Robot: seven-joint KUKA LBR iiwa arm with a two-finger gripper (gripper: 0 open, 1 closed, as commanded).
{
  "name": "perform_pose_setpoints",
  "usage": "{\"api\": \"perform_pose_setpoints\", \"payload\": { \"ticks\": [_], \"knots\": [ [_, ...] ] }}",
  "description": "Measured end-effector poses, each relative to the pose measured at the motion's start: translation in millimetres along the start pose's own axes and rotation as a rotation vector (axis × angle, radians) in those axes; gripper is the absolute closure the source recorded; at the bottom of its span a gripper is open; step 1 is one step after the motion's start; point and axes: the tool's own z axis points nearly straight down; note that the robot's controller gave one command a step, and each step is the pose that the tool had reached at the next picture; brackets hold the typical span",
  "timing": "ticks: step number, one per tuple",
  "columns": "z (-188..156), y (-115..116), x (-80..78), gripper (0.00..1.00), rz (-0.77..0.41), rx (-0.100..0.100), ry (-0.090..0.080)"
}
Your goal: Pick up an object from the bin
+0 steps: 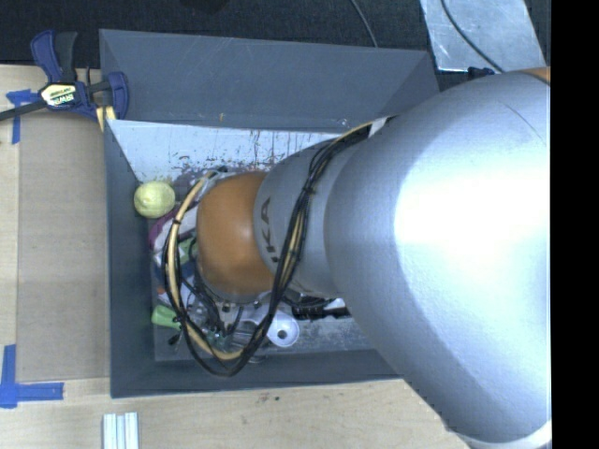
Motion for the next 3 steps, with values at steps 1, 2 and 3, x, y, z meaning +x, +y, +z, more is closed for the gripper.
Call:
{"api": "perform_pose_setpoints", "payload": {
  "ticks": [1, 2, 3],
  "knots": [
    [-9.0, -20.1, -25.6, 1.00, -0.290, 0.008, 0.008],
    [-9.1, -20.0, -25.6, 1.00, -0.289, 0.007, 0.008],
    [-25.2, -20.8, -25.2, 1.00, -0.288, 0.009, 0.010]
  ]
}}
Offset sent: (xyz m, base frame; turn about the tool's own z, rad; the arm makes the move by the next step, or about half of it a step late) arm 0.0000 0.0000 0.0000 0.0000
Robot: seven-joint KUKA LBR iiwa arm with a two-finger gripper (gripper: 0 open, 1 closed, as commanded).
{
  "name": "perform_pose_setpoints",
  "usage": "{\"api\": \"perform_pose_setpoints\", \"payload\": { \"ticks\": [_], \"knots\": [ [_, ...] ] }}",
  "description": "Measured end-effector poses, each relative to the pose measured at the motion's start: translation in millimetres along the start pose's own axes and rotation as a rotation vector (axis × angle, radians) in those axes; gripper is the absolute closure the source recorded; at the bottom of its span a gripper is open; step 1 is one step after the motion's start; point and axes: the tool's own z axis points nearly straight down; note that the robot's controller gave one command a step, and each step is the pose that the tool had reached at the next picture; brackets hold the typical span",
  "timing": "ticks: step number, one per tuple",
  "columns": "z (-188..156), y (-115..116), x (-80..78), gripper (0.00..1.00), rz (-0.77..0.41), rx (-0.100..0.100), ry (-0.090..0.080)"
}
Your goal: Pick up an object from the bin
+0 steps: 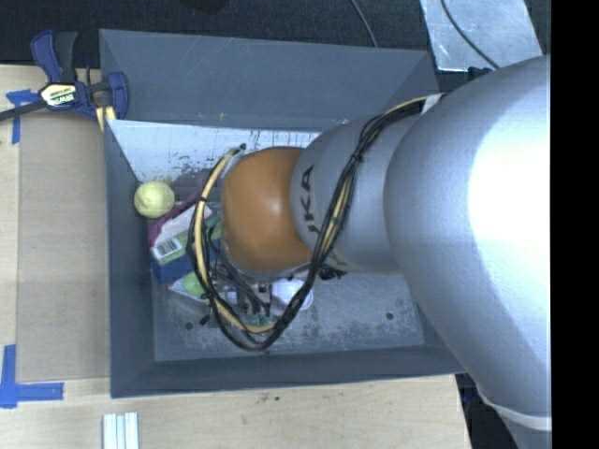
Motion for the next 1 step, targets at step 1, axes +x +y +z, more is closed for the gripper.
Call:
{"api": "perform_pose_setpoints", "payload": {
  "ticks": [1],
  "knots": [
    [-18.4, -0.3, -0.8, 1.00, 0.001, -0.001, -0.003]
  ]
}}
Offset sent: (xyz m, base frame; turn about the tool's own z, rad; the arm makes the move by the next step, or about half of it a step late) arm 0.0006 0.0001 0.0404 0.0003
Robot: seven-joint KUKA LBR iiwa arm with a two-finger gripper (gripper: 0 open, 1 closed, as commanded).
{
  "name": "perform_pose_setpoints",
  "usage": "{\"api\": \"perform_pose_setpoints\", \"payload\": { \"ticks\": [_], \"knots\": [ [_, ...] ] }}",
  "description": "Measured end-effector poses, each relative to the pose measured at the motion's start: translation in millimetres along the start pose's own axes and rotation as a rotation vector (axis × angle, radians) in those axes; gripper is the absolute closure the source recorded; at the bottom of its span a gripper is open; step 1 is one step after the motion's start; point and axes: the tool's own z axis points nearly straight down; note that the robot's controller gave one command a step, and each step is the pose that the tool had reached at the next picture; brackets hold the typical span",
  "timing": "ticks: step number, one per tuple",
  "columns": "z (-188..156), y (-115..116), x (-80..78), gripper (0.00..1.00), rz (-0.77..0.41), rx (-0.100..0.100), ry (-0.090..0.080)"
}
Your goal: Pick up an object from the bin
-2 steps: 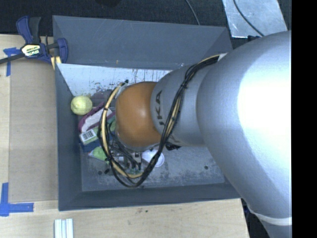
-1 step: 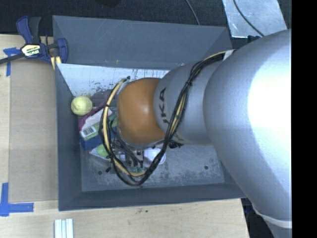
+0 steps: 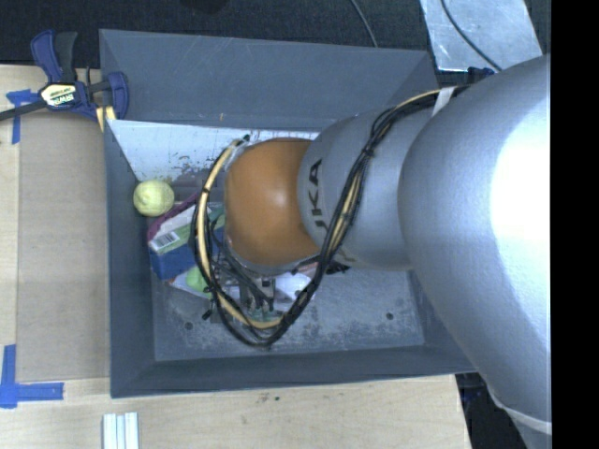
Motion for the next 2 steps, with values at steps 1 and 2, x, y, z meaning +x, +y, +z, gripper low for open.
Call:
{"api": "perform_pose_setpoints", "payload": {
  "ticks": [1, 2],
  "knots": [
    [-12.6, -0.3, -0.4, 1.00, 0.001, 0.000, -0.001],
    [-23.7, -0.4, -0.7, 1.00, 0.001, 0.000, -0.002]
  ]
}}
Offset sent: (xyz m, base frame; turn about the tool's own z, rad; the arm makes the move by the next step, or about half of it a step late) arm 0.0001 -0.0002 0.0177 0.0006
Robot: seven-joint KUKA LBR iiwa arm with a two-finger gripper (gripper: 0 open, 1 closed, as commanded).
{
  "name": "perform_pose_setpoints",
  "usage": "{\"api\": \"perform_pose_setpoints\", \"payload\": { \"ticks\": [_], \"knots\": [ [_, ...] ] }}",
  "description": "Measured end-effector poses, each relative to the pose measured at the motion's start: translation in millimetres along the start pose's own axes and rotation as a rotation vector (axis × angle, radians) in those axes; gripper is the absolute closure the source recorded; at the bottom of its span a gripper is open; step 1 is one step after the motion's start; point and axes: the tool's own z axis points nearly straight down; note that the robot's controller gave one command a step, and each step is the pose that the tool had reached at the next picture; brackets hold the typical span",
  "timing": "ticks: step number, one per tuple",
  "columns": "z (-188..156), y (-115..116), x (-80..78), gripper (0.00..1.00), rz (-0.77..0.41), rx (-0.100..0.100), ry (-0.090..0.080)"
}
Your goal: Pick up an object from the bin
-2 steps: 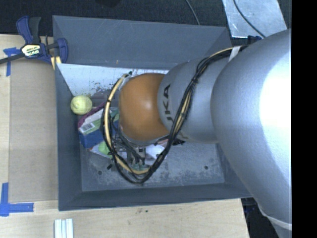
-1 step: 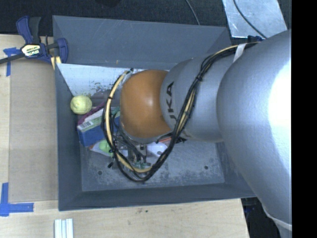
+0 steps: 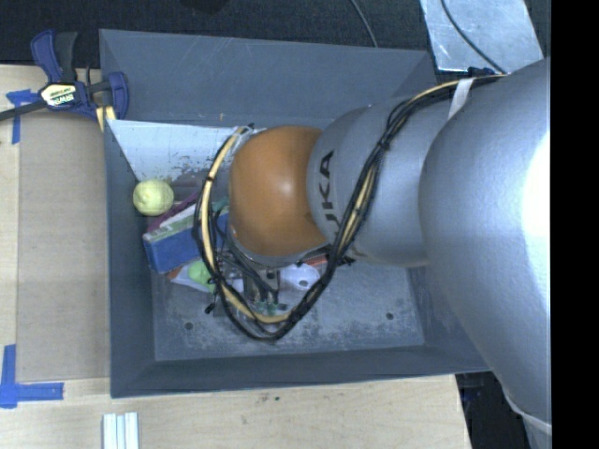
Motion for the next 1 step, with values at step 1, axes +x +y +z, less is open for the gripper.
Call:
{"api": "perform_pose_setpoints", "payload": {
  "ticks": [1],
  "knots": [
    [-16.7, -0.6, 0.2, 1.00, 0.001, 0.001, 0.002]
  ]
}}
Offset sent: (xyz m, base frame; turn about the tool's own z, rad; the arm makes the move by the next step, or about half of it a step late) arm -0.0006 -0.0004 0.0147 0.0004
